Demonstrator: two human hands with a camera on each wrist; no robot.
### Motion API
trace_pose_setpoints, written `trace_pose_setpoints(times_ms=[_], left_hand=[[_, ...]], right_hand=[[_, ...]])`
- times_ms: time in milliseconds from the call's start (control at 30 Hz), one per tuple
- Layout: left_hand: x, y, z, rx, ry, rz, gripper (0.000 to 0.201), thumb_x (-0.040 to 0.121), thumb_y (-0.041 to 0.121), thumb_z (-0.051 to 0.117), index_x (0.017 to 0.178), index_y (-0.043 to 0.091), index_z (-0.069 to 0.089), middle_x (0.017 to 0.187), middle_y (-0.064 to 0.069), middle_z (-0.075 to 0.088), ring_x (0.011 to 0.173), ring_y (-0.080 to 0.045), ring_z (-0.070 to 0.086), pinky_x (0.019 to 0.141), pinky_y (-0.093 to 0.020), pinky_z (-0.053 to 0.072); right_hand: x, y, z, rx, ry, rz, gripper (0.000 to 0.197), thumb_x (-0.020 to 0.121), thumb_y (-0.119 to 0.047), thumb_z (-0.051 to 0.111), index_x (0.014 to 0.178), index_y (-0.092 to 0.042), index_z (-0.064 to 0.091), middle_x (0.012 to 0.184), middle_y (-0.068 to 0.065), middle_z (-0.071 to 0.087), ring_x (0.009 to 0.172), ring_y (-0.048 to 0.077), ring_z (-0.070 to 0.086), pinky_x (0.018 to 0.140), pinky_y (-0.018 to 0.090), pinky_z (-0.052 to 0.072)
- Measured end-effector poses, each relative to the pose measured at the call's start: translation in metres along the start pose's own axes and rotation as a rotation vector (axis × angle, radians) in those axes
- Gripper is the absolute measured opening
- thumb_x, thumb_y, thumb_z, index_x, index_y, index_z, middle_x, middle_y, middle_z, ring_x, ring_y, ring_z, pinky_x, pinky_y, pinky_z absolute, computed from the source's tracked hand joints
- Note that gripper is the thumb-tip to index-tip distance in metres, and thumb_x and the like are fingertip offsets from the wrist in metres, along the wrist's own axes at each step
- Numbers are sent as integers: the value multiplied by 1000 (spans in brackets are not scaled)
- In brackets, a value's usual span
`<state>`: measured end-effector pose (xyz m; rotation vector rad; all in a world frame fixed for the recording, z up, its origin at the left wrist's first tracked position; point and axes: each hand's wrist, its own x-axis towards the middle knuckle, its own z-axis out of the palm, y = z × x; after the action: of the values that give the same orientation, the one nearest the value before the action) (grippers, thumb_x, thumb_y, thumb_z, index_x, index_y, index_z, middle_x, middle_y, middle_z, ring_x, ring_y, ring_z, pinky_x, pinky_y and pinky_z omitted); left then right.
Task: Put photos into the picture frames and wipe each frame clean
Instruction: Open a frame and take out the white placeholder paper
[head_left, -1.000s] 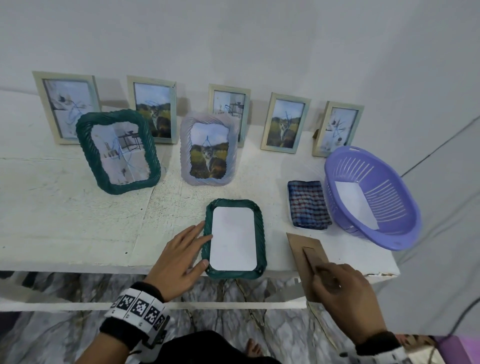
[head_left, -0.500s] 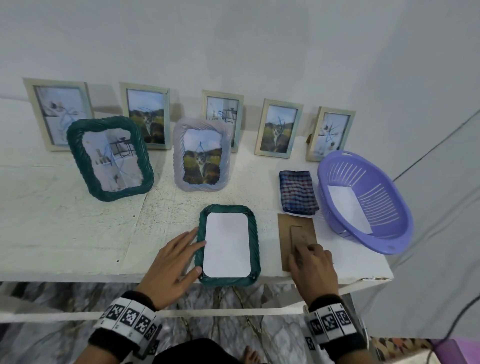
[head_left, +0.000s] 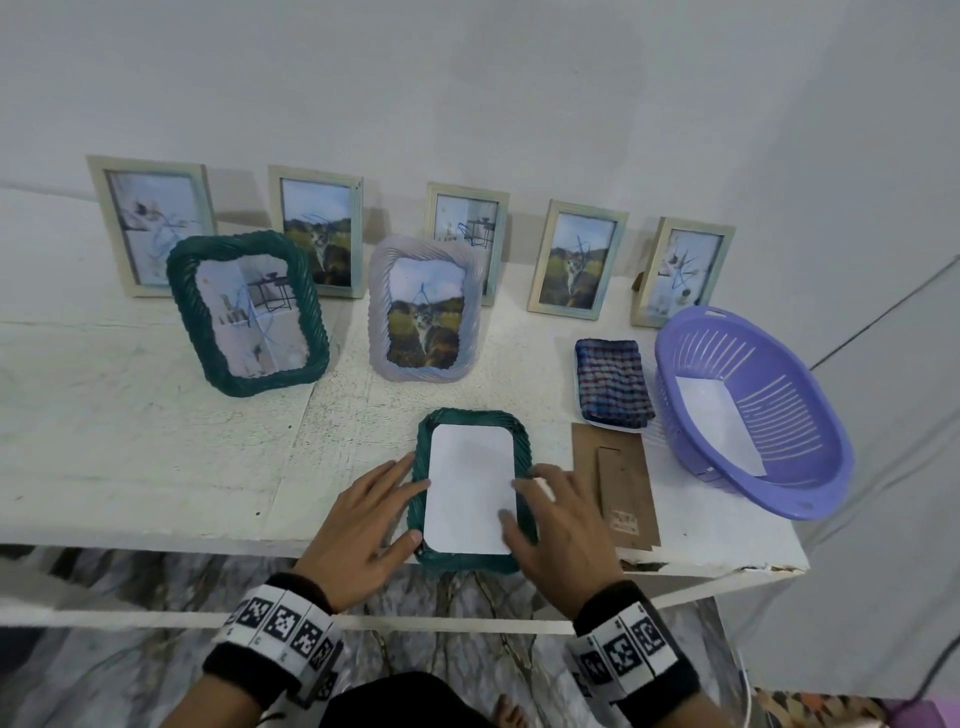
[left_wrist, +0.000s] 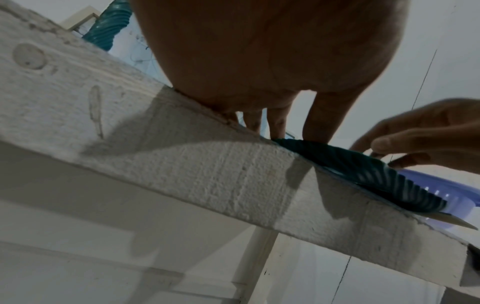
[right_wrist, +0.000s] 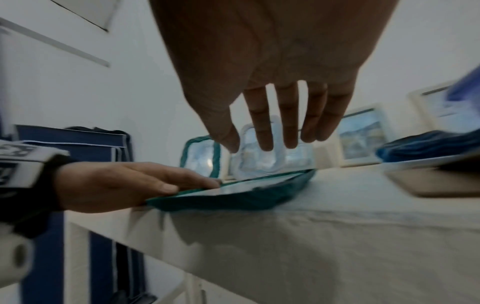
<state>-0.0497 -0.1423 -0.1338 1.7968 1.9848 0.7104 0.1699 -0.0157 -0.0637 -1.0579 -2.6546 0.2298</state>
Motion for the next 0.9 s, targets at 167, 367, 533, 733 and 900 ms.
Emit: trace_pose_setpoints(times_ms=[167, 367, 533, 733, 900], left_hand=[[0, 4, -3, 16, -15, -9, 61, 93, 61, 27, 148, 35, 27, 160, 19, 0, 146, -4, 1, 115, -33, 13], [0, 5, -3, 15, -12, -13, 62, 93, 59, 28, 149, 33, 27, 160, 15, 3, 146, -7, 3, 115, -33, 12], [0, 5, -2, 23, 5, -7, 62, 93, 56, 30, 150, 31, 26, 161, 13, 5, 146, -10, 6, 116, -35, 14], [-1, 3, 0, 55, 21, 12, 61, 94, 54, 30, 149, 28, 29, 161, 10, 6, 146, -14, 10, 115, -38, 16], [-1, 5, 0, 87, 15, 18, 59, 95, 54, 27, 147, 28, 35, 161, 8, 4, 146, -15, 10, 114, -36, 14]], right_hand=[[4, -26, 24, 13, -180, -130, 45, 70, -56, 56, 99, -22, 67, 107, 0, 63, 86, 27, 55, 64, 37, 52], [2, -23, 27, 14, -165, -170, 36, 74, -49, 55, 95, -22, 67, 102, 2, 66, 78, 26, 57, 60, 37, 51], [-2, -25, 21, 58, -101, -219, 22, 92, -30, 45, 95, -17, 63, 100, 2, 67, 73, 23, 53, 61, 33, 48], [2, -32, 12, 164, -104, -21, 24, 87, -17, 43, 110, -17, 48, 62, 2, 55, 62, 25, 52, 44, 29, 35], [3, -30, 5, 321, -85, 83, 54, 88, -14, 36, 142, -19, 32, 64, 1, 54, 52, 21, 46, 50, 30, 33]])
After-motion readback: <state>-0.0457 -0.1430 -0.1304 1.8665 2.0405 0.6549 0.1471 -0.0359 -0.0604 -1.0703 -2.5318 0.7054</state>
